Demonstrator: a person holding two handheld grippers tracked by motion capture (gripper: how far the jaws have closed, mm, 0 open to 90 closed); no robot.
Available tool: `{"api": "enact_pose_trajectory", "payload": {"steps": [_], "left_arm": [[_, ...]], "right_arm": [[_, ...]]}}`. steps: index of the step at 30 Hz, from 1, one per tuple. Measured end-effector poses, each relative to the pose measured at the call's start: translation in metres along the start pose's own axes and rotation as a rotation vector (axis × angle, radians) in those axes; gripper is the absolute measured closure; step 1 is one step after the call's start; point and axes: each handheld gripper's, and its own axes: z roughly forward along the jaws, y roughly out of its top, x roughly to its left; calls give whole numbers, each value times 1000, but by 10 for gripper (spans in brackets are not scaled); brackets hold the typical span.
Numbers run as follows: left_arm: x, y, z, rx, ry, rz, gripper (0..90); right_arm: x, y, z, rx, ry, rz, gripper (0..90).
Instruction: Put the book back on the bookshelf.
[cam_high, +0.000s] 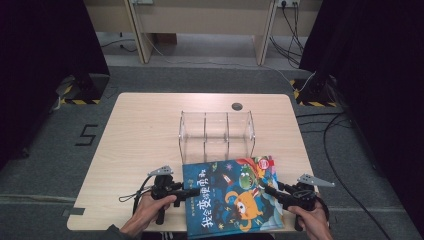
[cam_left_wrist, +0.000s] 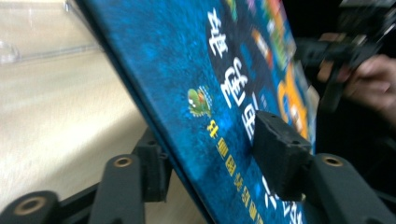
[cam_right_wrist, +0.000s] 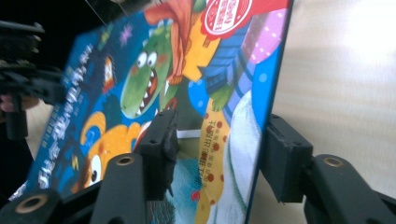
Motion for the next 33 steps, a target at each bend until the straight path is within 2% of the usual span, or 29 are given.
{"api": "enact_pose_trajectory", "payload": {"steps": [2,5,8,9,11,17,22,23,25,27,31,33], "left_arm": [[-1,2,-2,-22,-5,1,524],[-2,3,-5,-61,-26,-15,558],[-6,5,-8,-89,-43,-16,582],[-8,5,-9,-90,-40,-11,585],[-11,5,-10,-90,-30,-4,584],[-14,4,-13,-85,-39,-22,593],[-17,5,-15,-81,-37,-35,599],[-18,5,-16,-83,-38,-44,602],[-17,5,-16,-73,-25,-89,603],[-15,3,-15,-78,-28,-85,601],[-17,4,-15,-79,-20,-82,599],[-18,5,-16,-80,-13,-80,597]], "right_arm": [[0,0,1,1,1,16,471],[1,1,0,-2,7,15,470],[-1,-1,1,22,15,46,437],[0,-2,2,33,17,58,431],[0,-3,2,31,22,51,430],[2,-4,2,60,-2,75,409],[4,-4,3,82,-41,51,380],[5,-5,4,95,-68,36,419],[7,-5,4,112,-94,8,407],[10,-4,3,98,-88,-6,403],[14,-5,4,131,-138,-69,393],[18,-4,4,120,-142,-85,383]]}}
